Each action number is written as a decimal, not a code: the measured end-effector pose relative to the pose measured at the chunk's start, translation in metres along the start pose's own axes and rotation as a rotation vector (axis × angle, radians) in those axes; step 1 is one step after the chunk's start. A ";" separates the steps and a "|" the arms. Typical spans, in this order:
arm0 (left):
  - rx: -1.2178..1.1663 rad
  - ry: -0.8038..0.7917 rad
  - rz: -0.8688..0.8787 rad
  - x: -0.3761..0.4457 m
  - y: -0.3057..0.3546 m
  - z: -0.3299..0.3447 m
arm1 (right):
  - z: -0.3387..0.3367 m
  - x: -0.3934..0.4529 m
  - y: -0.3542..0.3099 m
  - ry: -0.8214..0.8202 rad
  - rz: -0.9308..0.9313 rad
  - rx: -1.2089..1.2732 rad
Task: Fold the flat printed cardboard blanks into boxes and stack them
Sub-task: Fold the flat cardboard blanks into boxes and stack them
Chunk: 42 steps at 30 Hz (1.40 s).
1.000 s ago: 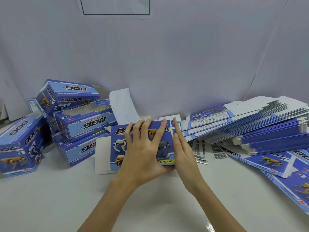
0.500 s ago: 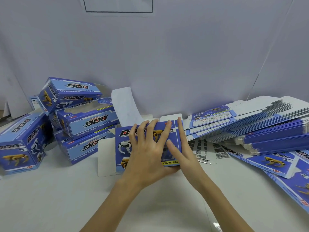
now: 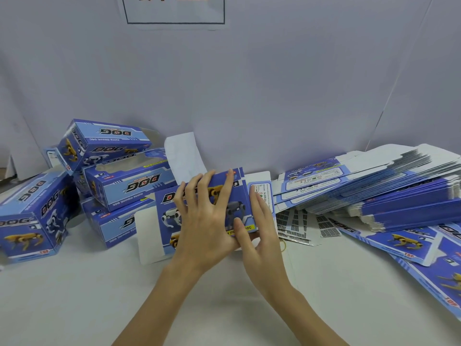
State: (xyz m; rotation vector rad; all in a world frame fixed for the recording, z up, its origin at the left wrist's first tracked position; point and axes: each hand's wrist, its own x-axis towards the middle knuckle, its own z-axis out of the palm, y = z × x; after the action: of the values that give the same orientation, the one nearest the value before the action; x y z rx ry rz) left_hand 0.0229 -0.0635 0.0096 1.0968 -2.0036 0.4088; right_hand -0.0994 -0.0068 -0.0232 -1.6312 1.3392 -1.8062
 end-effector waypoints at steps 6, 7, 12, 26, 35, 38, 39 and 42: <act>-0.026 0.032 0.031 0.000 -0.001 0.001 | -0.006 0.005 -0.003 -0.012 0.000 0.053; -0.031 0.037 0.069 0.000 0.000 0.001 | -0.008 0.008 -0.004 -0.011 0.021 0.078; -0.036 0.040 0.159 -0.005 0.010 0.007 | -0.020 0.012 -0.001 -0.051 0.090 0.132; -0.083 0.127 0.157 -0.010 0.004 0.017 | -0.033 0.016 0.000 -0.208 -0.029 -0.207; -0.238 0.157 0.172 -0.001 -0.007 0.016 | -0.035 0.019 -0.003 -0.210 0.116 0.171; -0.394 0.120 0.187 0.000 -0.008 0.016 | -0.041 0.024 -0.006 -0.144 0.139 0.179; -0.433 0.079 0.202 0.000 -0.011 0.015 | -0.042 0.024 -0.006 -0.109 0.137 0.208; -0.518 -0.012 0.234 0.006 -0.025 0.012 | -0.049 0.025 -0.005 -0.025 0.016 0.120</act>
State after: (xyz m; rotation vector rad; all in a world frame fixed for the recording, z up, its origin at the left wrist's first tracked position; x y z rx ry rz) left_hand 0.0356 -0.0881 0.0045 0.5473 -2.0918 -0.0095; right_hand -0.1493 -0.0042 0.0004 -1.5706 1.2058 -1.8137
